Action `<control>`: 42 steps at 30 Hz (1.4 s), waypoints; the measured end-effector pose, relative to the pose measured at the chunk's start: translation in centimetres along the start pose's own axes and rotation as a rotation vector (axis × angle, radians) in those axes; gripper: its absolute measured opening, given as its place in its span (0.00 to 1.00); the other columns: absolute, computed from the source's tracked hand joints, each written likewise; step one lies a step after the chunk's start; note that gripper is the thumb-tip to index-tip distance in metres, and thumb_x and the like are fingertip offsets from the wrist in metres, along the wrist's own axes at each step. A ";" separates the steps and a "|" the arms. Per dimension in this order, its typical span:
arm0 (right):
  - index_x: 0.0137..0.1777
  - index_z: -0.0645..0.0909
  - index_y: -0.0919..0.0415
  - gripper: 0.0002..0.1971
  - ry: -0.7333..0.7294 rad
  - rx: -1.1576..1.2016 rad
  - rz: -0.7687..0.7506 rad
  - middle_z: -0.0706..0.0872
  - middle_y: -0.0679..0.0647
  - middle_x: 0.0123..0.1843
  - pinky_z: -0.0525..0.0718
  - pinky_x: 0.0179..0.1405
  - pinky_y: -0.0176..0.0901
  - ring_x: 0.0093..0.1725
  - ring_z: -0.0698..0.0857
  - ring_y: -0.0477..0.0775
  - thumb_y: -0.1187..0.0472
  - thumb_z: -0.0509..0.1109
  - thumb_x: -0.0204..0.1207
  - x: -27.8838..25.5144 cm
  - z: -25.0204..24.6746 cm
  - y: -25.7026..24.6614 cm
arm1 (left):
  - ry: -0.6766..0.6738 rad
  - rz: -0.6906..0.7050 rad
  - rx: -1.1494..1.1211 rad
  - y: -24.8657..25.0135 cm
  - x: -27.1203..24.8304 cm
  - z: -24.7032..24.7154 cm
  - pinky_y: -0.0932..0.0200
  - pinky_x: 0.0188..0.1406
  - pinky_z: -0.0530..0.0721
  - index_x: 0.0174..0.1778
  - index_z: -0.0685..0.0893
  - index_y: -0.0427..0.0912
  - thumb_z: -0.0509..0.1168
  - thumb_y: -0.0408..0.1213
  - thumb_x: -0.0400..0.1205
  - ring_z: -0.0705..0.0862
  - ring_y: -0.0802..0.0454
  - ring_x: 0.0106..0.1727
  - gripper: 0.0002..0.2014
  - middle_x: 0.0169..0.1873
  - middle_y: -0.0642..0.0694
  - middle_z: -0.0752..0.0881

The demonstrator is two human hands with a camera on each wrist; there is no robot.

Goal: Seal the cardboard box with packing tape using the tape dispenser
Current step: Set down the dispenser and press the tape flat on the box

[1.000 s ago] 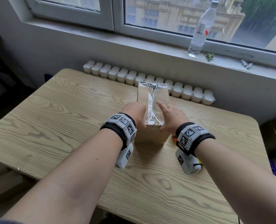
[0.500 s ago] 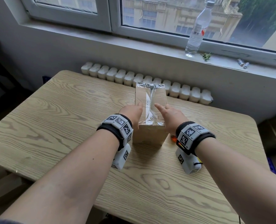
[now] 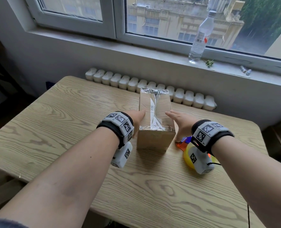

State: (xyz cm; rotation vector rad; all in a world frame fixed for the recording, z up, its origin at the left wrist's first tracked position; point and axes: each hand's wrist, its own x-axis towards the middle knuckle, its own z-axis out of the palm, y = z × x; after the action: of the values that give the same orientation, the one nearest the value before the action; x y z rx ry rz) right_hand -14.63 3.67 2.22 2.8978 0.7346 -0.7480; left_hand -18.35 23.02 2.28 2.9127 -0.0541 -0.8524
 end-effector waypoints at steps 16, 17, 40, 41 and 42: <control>0.84 0.55 0.55 0.49 0.221 -0.132 -0.040 0.58 0.50 0.86 0.59 0.82 0.49 0.83 0.59 0.53 0.58 0.79 0.67 -0.3 1.7 0.5 | 0.200 0.084 0.092 -0.7 0.9 2.5 0.47 0.53 0.86 0.76 0.60 0.42 0.80 0.37 0.66 0.86 0.39 0.56 0.46 0.58 0.40 0.86; 0.83 0.57 0.56 0.47 0.230 -0.138 -0.040 0.59 0.51 0.85 0.59 0.82 0.50 0.83 0.59 0.54 0.57 0.79 0.67 -0.3 1.7 0.5 | 0.196 0.086 0.092 -0.7 1.0 2.5 0.46 0.54 0.86 0.76 0.59 0.42 0.81 0.39 0.66 0.86 0.39 0.56 0.47 0.58 0.40 0.86; 0.63 0.75 0.65 0.21 0.407 -0.458 0.015 0.82 0.61 0.62 0.74 0.66 0.49 0.61 0.80 0.60 0.61 0.70 0.71 1.0 3.5 -2.4 | 0.217 0.047 0.167 0.3 1.3 3.2 0.50 0.45 0.86 0.81 0.51 0.40 0.73 0.36 0.73 0.85 0.42 0.52 0.46 0.52 0.41 0.86; 0.63 0.76 0.66 0.19 0.397 -0.463 0.015 0.83 0.62 0.61 0.75 0.65 0.49 0.61 0.80 0.61 0.63 0.68 0.73 1.0 3.5 -2.6 | 0.211 0.046 0.167 0.3 1.4 3.2 0.50 0.47 0.87 0.82 0.50 0.40 0.73 0.34 0.74 0.85 0.41 0.54 0.47 0.53 0.40 0.86; 0.63 0.76 0.67 0.17 0.387 -0.453 0.016 0.82 0.62 0.61 0.75 0.63 0.49 0.61 0.80 0.61 0.65 0.66 0.74 1.1 3.4 -2.7 | 0.205 0.047 0.164 0.3 1.5 3.2 0.49 0.49 0.87 0.83 0.48 0.40 0.73 0.33 0.74 0.85 0.41 0.54 0.48 0.54 0.40 0.86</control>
State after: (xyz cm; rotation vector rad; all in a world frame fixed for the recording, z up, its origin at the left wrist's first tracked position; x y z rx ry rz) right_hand -16.50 5.93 -1.12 2.6348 0.7860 0.0017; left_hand -18.82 22.35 -1.14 3.1210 -0.1827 -0.5632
